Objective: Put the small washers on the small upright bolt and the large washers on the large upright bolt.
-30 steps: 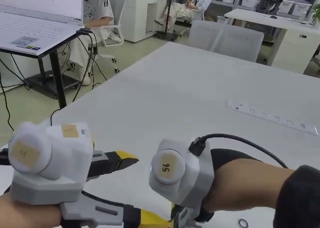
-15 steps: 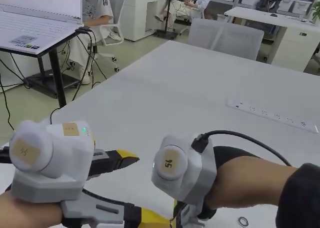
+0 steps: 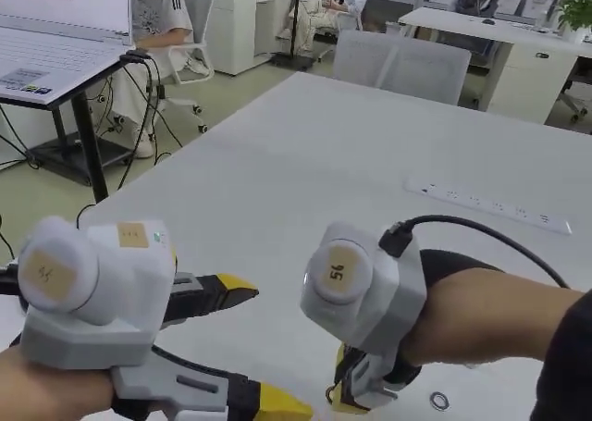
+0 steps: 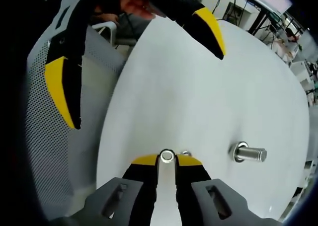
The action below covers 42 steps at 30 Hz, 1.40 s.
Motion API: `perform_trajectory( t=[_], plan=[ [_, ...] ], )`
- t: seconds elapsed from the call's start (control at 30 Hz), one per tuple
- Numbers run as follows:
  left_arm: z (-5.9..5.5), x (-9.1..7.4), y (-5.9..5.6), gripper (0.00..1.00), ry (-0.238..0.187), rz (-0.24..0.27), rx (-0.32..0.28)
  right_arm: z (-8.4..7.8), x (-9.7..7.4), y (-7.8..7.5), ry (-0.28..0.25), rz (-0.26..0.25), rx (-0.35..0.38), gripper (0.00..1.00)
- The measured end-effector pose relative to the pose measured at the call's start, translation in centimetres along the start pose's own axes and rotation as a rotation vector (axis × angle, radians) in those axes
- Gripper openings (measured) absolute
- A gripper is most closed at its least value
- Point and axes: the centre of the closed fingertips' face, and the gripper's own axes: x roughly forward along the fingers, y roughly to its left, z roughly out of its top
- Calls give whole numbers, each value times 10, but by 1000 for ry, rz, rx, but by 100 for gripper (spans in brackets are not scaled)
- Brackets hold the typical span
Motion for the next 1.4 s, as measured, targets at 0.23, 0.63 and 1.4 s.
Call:
perform_trajectory(
  t=[0.23, 0.63, 1.4],
  plan=[
    [5, 8, -3, 78, 8, -33, 23, -11, -9, -4, -9, -14, 44, 13],
    [14, 18, -5, 78, 22, -86, 62, -34, -20, -9, -11, -37, 124, 13],
    [25, 44, -16, 78, 29, -192, 95, -64, -85, -24, -56, -113, 244, 13]
  ],
)
